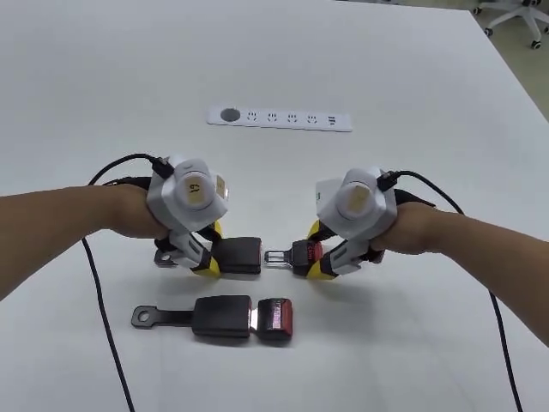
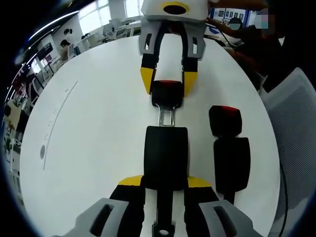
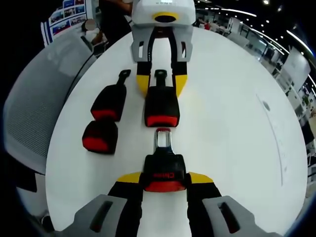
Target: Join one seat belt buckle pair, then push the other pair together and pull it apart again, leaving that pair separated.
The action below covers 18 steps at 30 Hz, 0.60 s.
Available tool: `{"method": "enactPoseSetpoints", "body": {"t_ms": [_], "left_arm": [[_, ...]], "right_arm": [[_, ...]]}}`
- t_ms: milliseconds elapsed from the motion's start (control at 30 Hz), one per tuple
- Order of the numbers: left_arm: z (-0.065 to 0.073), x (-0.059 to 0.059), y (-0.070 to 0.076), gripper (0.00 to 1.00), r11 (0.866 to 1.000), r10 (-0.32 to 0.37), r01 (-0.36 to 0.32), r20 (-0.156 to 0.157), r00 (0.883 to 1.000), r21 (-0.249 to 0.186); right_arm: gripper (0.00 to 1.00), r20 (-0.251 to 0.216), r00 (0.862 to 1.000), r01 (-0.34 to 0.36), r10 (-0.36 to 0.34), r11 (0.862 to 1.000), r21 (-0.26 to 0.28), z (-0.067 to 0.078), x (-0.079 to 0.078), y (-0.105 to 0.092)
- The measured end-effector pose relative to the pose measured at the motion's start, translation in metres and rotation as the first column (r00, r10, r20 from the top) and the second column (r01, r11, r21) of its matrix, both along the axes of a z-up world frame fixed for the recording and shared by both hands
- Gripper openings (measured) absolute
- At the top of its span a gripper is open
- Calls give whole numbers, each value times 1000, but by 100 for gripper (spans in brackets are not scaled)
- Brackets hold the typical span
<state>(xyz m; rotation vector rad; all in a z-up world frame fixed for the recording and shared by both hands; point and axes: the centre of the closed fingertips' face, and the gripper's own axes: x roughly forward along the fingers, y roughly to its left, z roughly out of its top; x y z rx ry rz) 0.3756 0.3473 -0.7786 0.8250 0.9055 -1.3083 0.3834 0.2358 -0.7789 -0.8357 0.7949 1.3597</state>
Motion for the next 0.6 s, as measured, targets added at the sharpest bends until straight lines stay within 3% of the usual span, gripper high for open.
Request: {"method": "enactPoseSetpoints", "body": {"t_ms": [600], "left_arm": [[-2,2,1,31,1000,1,-1,-2,1000,2]], "right_arm": [[31,10,1000,-20,19,1000,18,1,-3,20]]}}
